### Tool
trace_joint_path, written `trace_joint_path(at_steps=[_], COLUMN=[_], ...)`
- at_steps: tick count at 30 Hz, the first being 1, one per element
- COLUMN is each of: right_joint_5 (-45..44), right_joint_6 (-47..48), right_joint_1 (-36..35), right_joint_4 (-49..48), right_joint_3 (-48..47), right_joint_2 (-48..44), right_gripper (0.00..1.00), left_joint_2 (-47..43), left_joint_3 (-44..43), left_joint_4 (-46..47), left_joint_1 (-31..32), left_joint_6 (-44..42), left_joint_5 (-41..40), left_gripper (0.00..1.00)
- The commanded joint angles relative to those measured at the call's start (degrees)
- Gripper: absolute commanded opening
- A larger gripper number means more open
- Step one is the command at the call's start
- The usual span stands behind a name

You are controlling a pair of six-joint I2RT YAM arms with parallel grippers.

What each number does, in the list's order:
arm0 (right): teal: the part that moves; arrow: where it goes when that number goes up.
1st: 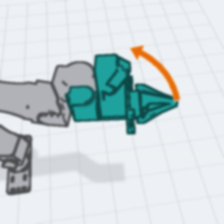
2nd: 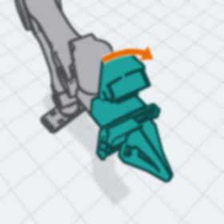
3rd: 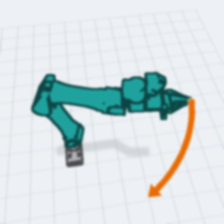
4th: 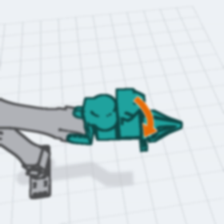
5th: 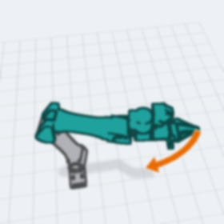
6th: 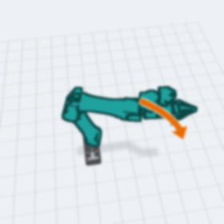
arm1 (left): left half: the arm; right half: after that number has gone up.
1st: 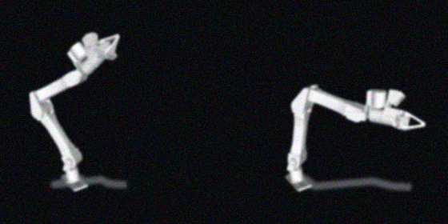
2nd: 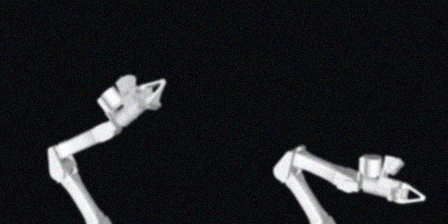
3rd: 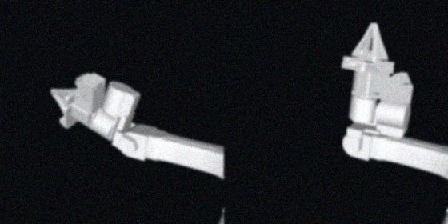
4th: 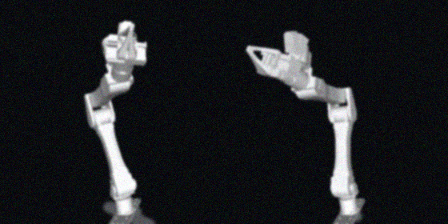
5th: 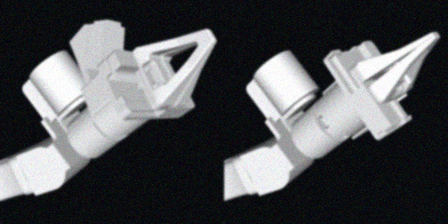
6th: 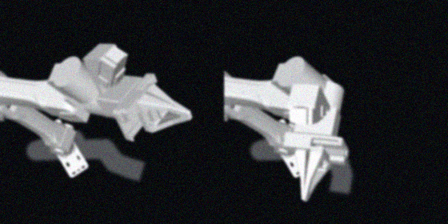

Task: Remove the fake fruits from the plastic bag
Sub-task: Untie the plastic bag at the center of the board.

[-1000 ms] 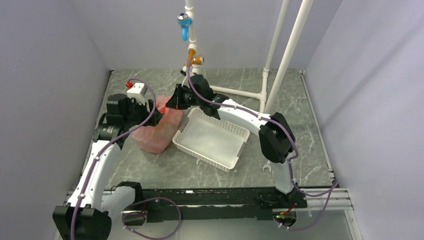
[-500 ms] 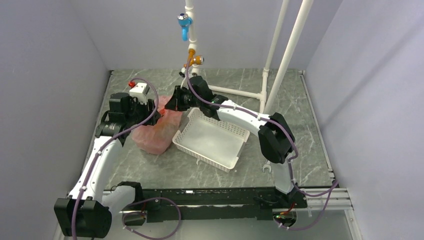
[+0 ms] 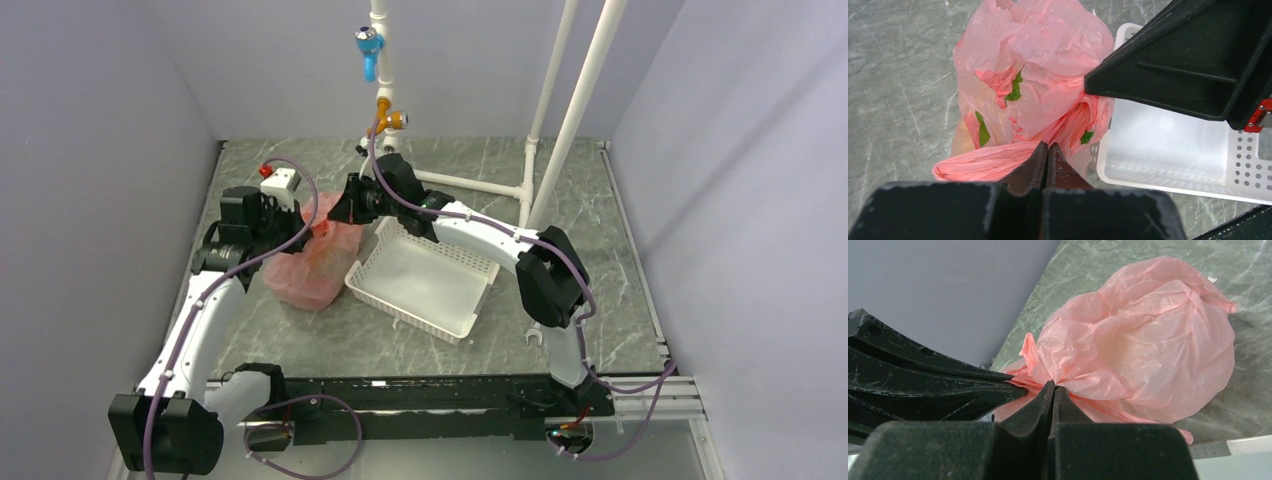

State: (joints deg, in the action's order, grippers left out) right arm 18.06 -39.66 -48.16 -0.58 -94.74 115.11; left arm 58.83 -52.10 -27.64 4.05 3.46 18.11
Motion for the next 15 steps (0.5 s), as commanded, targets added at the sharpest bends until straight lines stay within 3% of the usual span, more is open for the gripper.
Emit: trace_joint_path(at_steps=[1,8,15], right_joint_5=[-0.91,-4.64,-5.65], right_joint_6=[-1.18,-2.79,-2.25], right_joint_1=[-0.26,0.18,1.37], right_joint_4=[-3.99,-2.83,0.08], right_joint_3=[-0.77,-1.66,-5.94], right_joint_2=[-2.45,-1.89,1.05], right_gripper=[0.0,0.0,0.0], left_joint_2=[-3.32,-13.4,-28.07], left_joint_3=[-0.05,0.83,6.86], left_joint_4=[-1.03,-8.75,-11.63], left_joint_1=[0.1,1.39,1.39], left_joint_6=[0.54,7.55,12.12], left_joint_5=[-3.37,-17.68,-20.17], left_gripper=[0.0,0.0,0.0])
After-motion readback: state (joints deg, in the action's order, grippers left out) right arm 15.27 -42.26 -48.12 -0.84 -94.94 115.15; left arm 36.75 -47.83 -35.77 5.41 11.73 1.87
